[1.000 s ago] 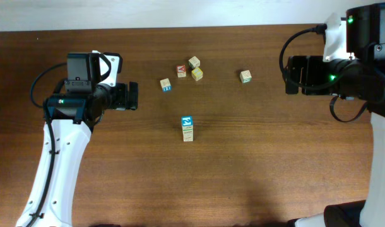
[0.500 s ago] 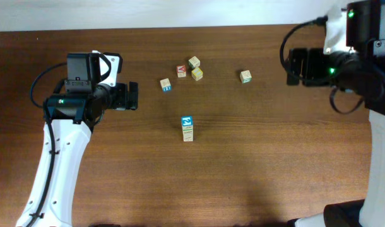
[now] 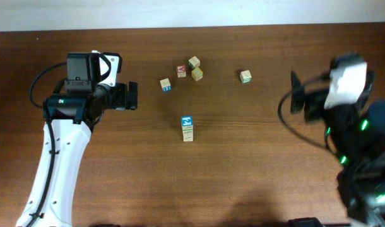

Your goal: Rotate 5 blocks

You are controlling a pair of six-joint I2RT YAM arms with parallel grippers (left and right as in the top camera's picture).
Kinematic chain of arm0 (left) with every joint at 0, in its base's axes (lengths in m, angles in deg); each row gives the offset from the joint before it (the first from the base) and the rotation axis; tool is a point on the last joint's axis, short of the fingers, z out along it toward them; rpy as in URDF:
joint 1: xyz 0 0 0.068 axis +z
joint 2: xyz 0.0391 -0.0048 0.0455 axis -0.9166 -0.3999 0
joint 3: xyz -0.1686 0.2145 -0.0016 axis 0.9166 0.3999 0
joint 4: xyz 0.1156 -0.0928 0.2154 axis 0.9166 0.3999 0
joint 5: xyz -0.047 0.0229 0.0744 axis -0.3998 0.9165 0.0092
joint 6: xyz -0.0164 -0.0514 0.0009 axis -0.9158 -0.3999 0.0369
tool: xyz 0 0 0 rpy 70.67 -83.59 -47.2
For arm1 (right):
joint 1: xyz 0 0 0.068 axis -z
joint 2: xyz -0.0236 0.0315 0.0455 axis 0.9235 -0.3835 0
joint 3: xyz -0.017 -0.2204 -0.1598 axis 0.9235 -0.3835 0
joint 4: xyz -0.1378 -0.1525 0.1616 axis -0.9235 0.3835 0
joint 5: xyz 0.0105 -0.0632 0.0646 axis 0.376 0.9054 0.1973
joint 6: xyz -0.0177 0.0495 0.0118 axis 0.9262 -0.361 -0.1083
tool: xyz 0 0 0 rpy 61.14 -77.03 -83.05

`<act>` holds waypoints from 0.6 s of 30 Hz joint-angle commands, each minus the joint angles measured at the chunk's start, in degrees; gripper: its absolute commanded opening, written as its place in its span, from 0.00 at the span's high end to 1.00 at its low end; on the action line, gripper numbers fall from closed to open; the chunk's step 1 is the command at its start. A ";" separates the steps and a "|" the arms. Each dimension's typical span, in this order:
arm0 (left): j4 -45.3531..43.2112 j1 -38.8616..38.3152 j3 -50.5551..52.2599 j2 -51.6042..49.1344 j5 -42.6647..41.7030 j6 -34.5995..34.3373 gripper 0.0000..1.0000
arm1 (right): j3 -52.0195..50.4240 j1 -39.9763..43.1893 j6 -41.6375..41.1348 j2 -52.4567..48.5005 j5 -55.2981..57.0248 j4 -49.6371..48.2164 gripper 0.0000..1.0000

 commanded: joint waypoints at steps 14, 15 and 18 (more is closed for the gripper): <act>-0.04 0.11 -1.05 0.66 -0.02 1.11 0.01 | -58.58 1.55 0.98 43.47 -2.03 -30.29 0.02; -0.04 0.11 -1.05 0.68 -0.02 1.11 0.01 | -60.11 1.55 0.98 45.38 -2.01 -30.27 0.02; -0.04 0.11 -1.05 0.68 -0.02 1.11 0.01 | -63.06 1.55 0.98 48.33 -1.99 -29.64 0.02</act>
